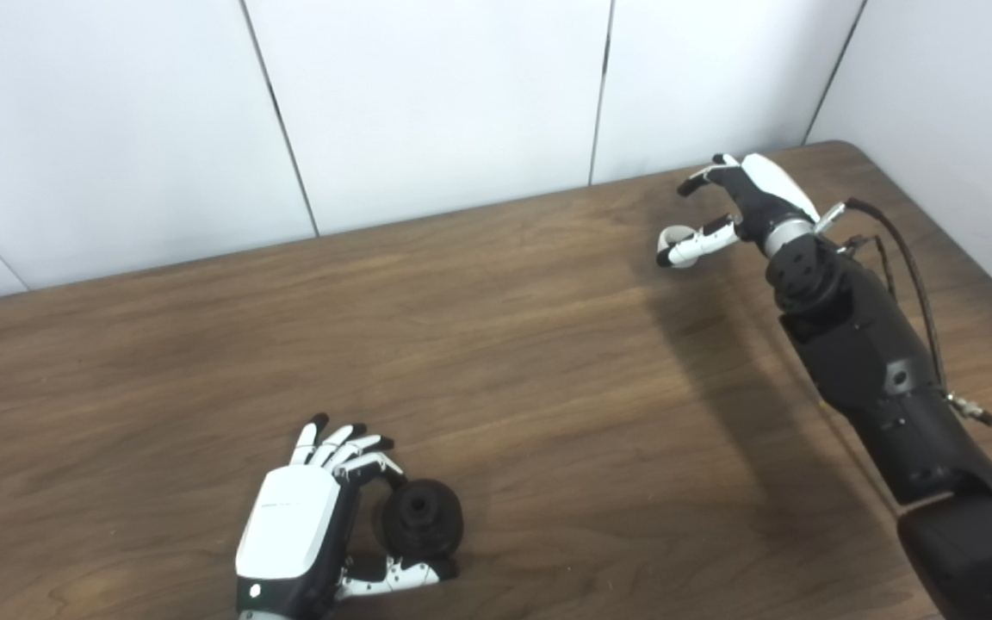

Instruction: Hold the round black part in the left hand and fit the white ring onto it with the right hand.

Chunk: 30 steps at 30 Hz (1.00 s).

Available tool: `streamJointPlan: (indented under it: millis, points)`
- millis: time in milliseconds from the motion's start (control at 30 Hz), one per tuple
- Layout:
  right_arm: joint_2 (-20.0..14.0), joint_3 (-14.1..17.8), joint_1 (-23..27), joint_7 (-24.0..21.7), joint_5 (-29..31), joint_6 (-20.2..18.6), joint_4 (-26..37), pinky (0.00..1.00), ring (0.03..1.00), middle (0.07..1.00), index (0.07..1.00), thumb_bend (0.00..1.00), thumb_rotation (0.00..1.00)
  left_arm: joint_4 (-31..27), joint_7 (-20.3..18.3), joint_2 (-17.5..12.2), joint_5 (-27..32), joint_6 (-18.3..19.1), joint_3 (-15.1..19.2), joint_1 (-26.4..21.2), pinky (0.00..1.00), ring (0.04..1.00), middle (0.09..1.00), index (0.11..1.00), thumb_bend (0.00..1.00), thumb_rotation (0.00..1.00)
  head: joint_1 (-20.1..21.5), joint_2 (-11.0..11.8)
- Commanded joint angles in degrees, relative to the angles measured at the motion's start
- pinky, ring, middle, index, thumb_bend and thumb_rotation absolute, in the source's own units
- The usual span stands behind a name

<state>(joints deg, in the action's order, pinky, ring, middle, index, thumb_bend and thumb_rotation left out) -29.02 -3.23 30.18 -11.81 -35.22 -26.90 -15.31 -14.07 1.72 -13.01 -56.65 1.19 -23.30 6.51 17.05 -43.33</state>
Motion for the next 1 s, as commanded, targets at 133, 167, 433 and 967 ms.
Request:
streamJointPlan:
  millis: [133,167,433,967]
  points:
    - [-1.59,0.28,3.21,-1.35,-3.2,0.0,-0.09,1.0,1.0,0.983,0.724,0.87,0.2,-0.59,-1.94,-0.73,-1.27,0.5,-0.08,1.03,1.0,0.88,0.783,0.484,0.52,0.05,-0.17,0.12]
    - [-1.25,0.63,3.23,-1.75,-3.72,0.0,-0.26,1.0,1.0,0.982,0.723,0.86,0.2,-0.52,-1.8,-0.7,-1.36,0.43,-0.16,1.05,1.0,0.877,0.78,0.484,0.52,0.05,-0.17,0.12]
    - [0.84,3.5,3.75,-4.28,-8.21,-0.01,-2.04,1.0,1.0,0.971,0.722,0.83,0.18,-0.51,-1.61,-0.35,-1.42,0.4,-0.31,1.26,1.0,0.875,0.777,0.483,0.52,0.06,-0.58,-0.04]
    - [1.01,3.25,4.21,-3.98,-7.96,-0.01,-3.06,1.0,1.0,0.955,0.67,0.83,0.18,-0.33,-1.79,-0.14,-1.67,0.43,-0.47,0.99,1.0,0.879,0.776,0.483,0.52,0.06,-0.7,0.22]
